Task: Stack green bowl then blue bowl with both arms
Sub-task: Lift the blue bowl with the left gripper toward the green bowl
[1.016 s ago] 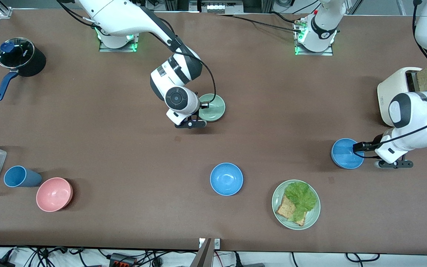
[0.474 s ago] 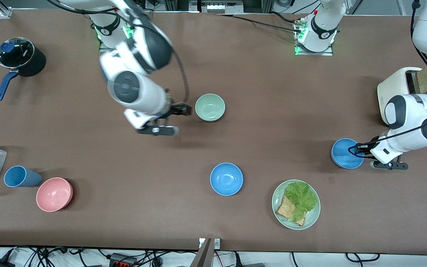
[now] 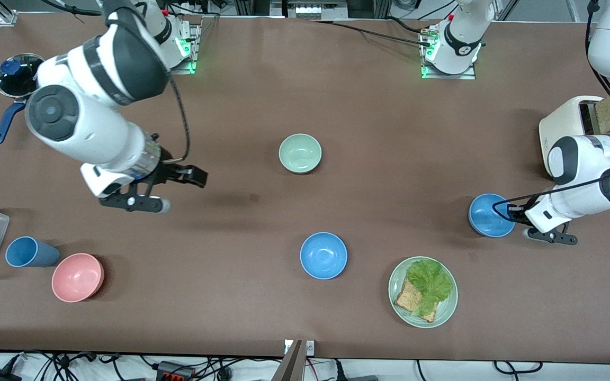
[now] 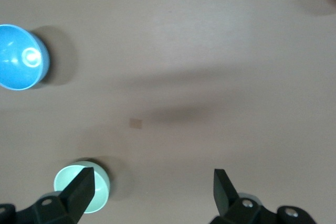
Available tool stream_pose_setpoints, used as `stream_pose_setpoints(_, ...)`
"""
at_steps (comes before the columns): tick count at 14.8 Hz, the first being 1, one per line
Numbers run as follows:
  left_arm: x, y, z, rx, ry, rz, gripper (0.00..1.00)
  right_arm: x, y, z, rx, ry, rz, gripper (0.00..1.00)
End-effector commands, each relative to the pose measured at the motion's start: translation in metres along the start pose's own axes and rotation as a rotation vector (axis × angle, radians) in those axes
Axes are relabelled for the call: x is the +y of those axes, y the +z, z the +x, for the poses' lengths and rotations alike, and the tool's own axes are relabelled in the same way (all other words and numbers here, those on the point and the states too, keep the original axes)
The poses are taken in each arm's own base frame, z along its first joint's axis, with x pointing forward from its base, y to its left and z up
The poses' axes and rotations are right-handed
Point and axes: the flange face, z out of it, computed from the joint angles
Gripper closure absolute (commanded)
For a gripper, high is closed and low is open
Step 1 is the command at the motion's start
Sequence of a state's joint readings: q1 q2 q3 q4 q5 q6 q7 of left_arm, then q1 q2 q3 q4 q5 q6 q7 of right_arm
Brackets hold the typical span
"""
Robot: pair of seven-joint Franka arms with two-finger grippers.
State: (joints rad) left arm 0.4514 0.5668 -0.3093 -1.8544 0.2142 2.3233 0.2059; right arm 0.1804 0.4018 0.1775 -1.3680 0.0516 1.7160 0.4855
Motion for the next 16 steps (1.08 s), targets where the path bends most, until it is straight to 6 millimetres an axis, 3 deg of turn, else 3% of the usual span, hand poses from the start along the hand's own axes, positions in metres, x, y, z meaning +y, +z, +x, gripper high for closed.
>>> stream_pose_setpoints(1,0.035,-0.029,-0.001,-0.062,0.078,-0.004,1.00,0.049,-0.038,0.008,0.036,0.023,-0.016,0.00)
stream_pose_setpoints(4,0.071,-0.073,-0.004,-0.087,0.086,-0.047,1.00,0.102,-0.049,0.025,0.063,-0.006,-0.058,0.00)
stream_pose_setpoints(6,0.112,-0.106,-0.007,-0.114,0.056,-0.109,1.00,0.146,-0.063,0.033,0.080,-0.015,-0.057,0.00)
stream_pose_setpoints(7,0.134,-0.122,-0.009,-0.122,0.036,-0.103,1.00,0.168,-0.067,0.037,0.082,-0.024,-0.063,0.00)
stream_pose_setpoints(11,0.254,-0.168,-0.022,-0.154,-0.046,-0.093,1.00,0.237,-0.097,0.037,0.118,-0.109,-0.080,0.00)
stream_pose_setpoints(13,0.318,-0.178,-0.030,-0.157,-0.124,-0.108,1.00,0.247,-0.111,0.029,0.124,-0.101,-0.076,0.00)
stream_pose_setpoints(16,0.373,-0.179,-0.037,-0.139,-0.171,-0.133,1.00,0.254,-0.125,0.019,0.130,-0.101,-0.076,0.00)
